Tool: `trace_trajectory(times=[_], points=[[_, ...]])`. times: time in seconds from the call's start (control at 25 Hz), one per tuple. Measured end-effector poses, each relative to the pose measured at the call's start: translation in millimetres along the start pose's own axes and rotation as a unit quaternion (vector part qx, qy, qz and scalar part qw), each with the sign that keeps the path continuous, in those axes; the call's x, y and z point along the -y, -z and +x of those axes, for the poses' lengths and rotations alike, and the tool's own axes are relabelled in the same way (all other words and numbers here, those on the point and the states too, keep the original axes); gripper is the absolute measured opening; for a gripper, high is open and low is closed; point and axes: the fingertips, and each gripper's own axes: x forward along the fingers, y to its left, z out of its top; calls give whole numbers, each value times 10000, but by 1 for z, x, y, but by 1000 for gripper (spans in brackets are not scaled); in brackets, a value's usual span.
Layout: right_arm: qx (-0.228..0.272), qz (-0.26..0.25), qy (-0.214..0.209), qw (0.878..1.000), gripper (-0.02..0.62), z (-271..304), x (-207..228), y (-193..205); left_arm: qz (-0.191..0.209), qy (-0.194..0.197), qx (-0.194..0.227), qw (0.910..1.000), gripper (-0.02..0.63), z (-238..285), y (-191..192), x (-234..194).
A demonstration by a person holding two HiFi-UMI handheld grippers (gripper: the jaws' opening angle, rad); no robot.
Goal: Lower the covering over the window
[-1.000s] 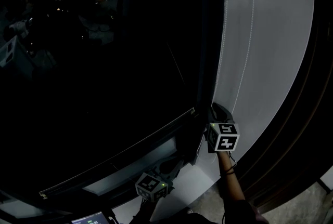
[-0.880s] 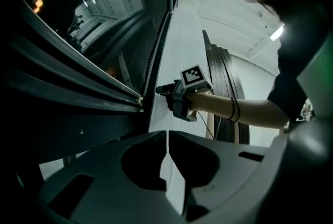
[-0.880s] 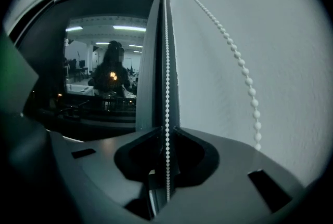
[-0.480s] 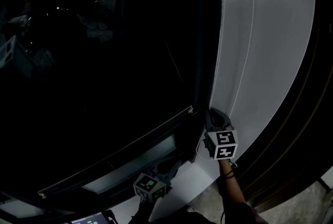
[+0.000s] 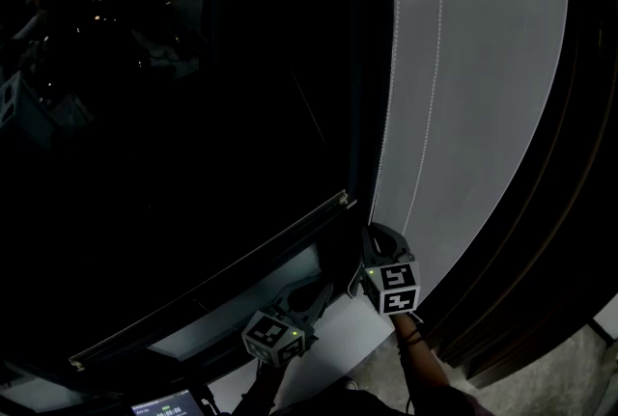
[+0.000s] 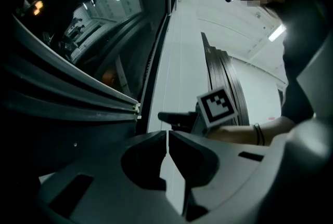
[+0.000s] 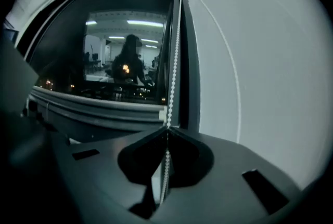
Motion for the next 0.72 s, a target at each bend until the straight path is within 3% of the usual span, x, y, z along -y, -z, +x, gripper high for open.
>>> trace_trajectory(times=[0.24,0.4,0.52,0.72], points=[[-1284,304,-225,9910,9,-27,-27,135,-197,54,130,9997,2,7,-22,4],[-2023,628,-377,9766,9,-56,-52,212,1,345,222,9992,32,26,-42,14],[-2167,748,-411,9725,9,-70,-63,231,199,657,215,9974,74,42,-60,27],[-2243,758,-521,9702,9,-70,-68,238,510,1067,445,9920,87,73,-86,43]])
